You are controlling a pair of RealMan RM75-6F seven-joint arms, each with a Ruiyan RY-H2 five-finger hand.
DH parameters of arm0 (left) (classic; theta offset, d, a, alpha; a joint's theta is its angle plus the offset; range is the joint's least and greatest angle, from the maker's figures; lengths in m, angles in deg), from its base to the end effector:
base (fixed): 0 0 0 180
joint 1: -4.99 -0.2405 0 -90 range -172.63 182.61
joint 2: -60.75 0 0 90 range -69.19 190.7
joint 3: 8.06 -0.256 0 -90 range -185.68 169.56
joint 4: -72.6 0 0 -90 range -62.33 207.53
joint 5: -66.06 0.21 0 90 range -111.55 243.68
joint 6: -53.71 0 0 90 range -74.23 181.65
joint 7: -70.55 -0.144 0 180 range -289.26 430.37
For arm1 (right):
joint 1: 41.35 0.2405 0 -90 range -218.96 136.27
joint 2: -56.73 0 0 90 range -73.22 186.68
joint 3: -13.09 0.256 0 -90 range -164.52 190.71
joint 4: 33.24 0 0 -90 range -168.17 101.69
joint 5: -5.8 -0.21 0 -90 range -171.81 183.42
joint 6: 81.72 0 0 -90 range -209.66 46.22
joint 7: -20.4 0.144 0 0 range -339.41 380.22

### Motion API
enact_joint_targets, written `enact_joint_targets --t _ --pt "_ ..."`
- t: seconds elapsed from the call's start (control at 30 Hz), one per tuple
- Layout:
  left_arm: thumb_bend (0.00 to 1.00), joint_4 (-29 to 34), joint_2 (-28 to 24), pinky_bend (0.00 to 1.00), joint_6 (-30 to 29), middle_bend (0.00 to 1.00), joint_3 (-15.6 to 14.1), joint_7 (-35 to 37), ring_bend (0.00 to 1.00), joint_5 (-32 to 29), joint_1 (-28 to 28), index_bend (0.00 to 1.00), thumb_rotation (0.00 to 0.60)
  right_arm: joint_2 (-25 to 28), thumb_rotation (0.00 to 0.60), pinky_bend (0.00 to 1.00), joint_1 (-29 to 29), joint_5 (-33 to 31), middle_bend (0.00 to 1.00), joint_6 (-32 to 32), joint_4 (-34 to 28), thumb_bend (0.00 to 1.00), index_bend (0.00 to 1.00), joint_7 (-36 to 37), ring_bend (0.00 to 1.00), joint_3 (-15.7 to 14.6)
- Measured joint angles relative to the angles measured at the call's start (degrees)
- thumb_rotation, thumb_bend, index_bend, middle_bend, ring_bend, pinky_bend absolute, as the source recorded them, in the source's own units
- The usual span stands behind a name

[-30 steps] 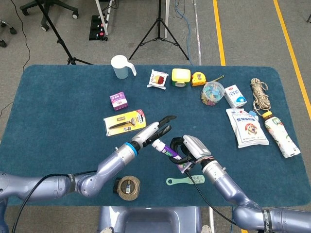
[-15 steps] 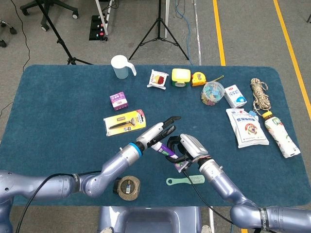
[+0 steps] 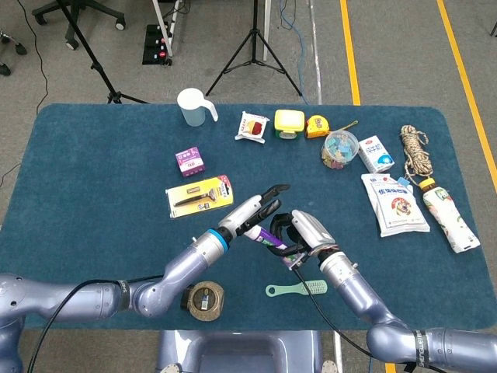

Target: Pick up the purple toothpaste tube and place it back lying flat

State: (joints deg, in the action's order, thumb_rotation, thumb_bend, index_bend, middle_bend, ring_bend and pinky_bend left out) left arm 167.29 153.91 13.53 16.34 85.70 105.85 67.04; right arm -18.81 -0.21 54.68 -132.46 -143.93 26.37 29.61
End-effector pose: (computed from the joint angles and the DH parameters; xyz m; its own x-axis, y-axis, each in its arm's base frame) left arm 0.0325 0.3405 -0.0469 -0.3687 0.7276 0.5785 0.8203 -0.0381 0.5707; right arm -0.0996 -0.3101 0.0325 -0.2603 -0.5376 0.8020 -0.9401 -0.0481 -0.3374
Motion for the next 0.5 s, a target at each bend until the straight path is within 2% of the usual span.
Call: enact_joint_targets --t 0.27,0.5 --pt "0.0 -0.33 1.16 0.0 -2.12 0.0 -0.28 -1.44 0.0 -0.09 0.29 0.0 0.0 0.45 0.6 1.0 0.08 -1.82 0.84 -0.94 -0.53 1.0 0.77 -0.99 0.93 -0.18" --pt "0.0 -1.08 3.46 0.0 -7.21 0.0 -0.45 -4.14 0.0 0.77 0.35 0.0 0.0 0.36 0.6 1.0 0.53 -4.51 0.85 -1.82 -1.11 1.0 0.77 -2.5 0.93 -0.33"
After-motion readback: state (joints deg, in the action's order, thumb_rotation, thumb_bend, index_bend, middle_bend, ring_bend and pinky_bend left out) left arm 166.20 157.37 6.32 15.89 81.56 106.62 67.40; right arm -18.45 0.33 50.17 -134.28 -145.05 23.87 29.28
